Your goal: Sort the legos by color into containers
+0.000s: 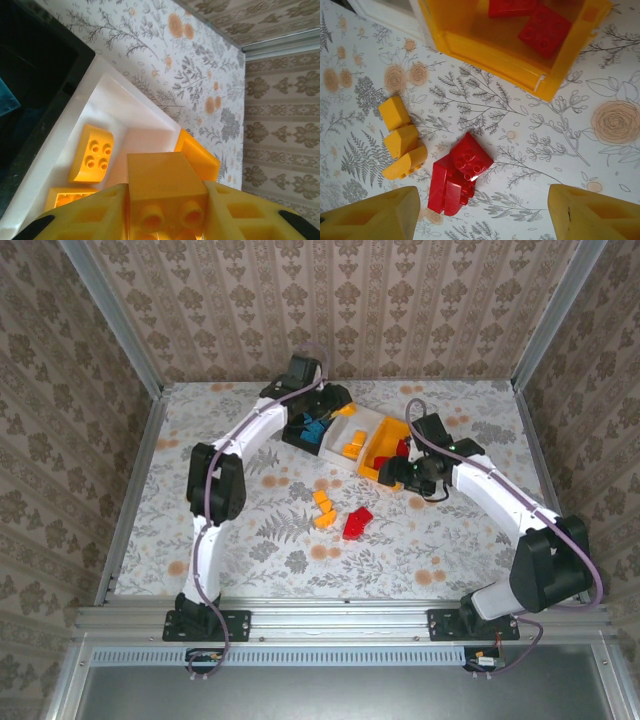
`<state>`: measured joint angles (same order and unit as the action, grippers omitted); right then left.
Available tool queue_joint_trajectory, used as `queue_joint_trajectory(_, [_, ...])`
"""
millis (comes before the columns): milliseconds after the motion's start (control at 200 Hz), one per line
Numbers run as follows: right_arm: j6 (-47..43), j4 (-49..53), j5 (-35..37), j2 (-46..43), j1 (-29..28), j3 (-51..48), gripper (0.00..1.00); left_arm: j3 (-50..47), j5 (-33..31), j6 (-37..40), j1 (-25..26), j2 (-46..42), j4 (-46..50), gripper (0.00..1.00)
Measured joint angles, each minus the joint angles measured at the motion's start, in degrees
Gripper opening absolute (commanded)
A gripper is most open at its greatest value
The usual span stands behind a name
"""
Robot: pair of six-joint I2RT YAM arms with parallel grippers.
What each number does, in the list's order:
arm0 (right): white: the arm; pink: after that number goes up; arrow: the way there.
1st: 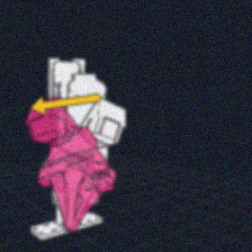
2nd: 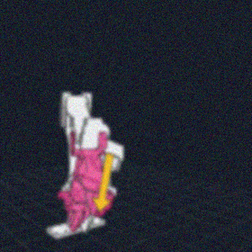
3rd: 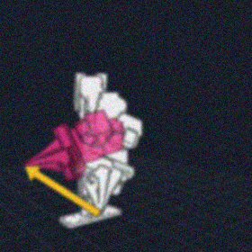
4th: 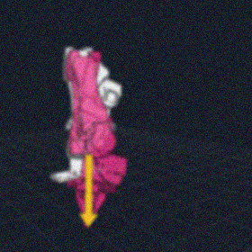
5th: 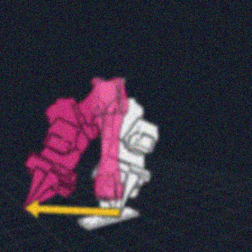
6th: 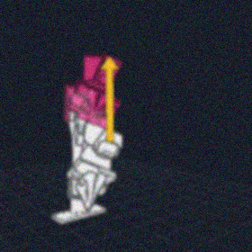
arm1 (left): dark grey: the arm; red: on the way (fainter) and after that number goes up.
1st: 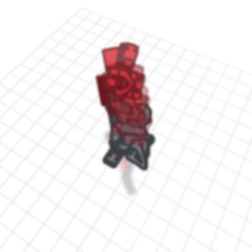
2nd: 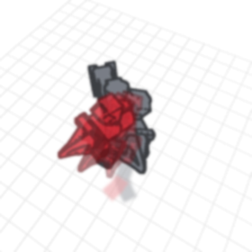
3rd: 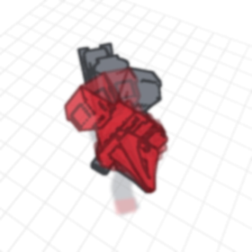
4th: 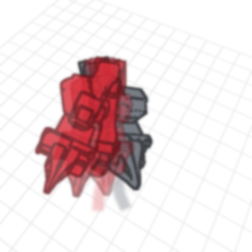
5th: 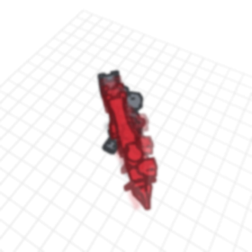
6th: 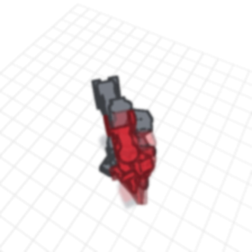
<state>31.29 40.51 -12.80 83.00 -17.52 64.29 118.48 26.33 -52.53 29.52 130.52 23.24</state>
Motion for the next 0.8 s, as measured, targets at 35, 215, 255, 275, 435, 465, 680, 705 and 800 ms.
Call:
queue_joint_trajectory(35, [0.00,0.02,0.07,-0.20,0.20,-0.31,0.69,1.18,-0.02,-0.11,0.15,1.05,0.85,0.40])
queue_joint_trajectory(215, [0.00,0.02,0.37,-0.66,0.92,-1.16,0.70,5.29,-0.20,-0.26,0.28,3.96,4.68,0.44])
queue_joint_trajectory(255, [0.00,0.02,0.39,-0.68,1.07,-1.20,0.69,5.70,-0.20,-0.39,0.28,4.04,5.11,0.46])
queue_joint_trajectory(275, [0.00,0.02,0.39,-0.68,1.14,-1.20,0.70,5.84,-0.17,-0.42,0.28,4.07,5.18,0.47])
queue_joint_trajectory(435, [-0.02,0.02,0.37,-0.68,1.20,-1.42,0.70,6.99,0.20,-1.22,0.11,4.11,6.01,0.51])
queue_joint_trajectory(465, [-0.02,0.00,0.37,-0.68,1.20,-1.42,0.70,7.04,0.26,-1.29,0.11,4.11,6.19,0.52])
queue_joint_trajectory(680, [-0.13,0.02,0.37,-0.68,1.20,-1.42,0.70,7.23,0.28,-0.55,0.07,4.13,8.33,0.53])
queue_joint_trajectory(705, [-0.24,0.00,0.37,-0.68,1.20,-1.42,0.69,7.37,0.26,-0.09,0.07,4.13,8.70,0.53])
queue_joint_trajectory(800, [-0.76,0.02,0.31,-0.66,1.20,-1.42,0.69,8.41,0.17,3.76,0.09,4.11,12.44,0.53])
